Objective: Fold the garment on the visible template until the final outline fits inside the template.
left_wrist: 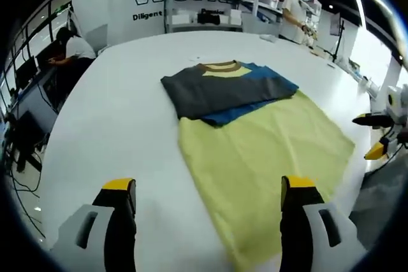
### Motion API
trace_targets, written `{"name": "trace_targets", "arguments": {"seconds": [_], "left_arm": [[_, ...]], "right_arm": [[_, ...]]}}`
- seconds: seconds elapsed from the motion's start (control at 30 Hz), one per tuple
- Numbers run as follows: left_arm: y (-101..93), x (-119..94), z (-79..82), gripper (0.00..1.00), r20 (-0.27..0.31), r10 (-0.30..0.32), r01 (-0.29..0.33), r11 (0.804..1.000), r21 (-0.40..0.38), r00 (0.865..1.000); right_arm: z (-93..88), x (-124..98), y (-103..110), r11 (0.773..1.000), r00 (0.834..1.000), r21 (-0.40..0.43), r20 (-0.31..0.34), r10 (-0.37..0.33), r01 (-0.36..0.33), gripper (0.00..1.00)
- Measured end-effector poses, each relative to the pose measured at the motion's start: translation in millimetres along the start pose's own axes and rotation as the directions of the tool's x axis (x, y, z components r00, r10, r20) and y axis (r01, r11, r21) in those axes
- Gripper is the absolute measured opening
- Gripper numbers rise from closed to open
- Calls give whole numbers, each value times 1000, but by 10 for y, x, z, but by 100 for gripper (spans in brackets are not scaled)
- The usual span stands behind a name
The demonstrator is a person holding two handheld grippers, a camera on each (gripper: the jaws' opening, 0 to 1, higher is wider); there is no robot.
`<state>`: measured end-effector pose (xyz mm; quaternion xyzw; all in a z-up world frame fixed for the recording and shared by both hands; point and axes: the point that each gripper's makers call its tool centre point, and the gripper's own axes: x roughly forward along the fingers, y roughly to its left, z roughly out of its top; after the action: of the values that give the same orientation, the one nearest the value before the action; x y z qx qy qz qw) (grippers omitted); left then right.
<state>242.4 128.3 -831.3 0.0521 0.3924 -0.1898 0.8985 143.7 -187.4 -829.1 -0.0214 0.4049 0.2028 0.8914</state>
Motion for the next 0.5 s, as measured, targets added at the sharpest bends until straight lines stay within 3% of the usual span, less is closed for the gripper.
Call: {"name": "trace_targets", "arguments": {"seconds": [0.2, 0.37, 0.5], "left_arm": [[-78, -122, -176, 83, -25, -5, 5, 1000, -21, 1000], [-110, -209, -273, 71, -64, 0, -1, 1000, -10, 998], [-156, -250, -393, 67, -87, -11, 9, 1000, -21, 996]], "right_arm": [[-150, -1, -86, 999, 999, 24, -48, -22, 23, 81], [-196, 3, -93, 999, 998, 32, -62, -24, 26, 77], [-229, 8, -106, 999, 997, 38, -68, -24, 27, 70]]}}
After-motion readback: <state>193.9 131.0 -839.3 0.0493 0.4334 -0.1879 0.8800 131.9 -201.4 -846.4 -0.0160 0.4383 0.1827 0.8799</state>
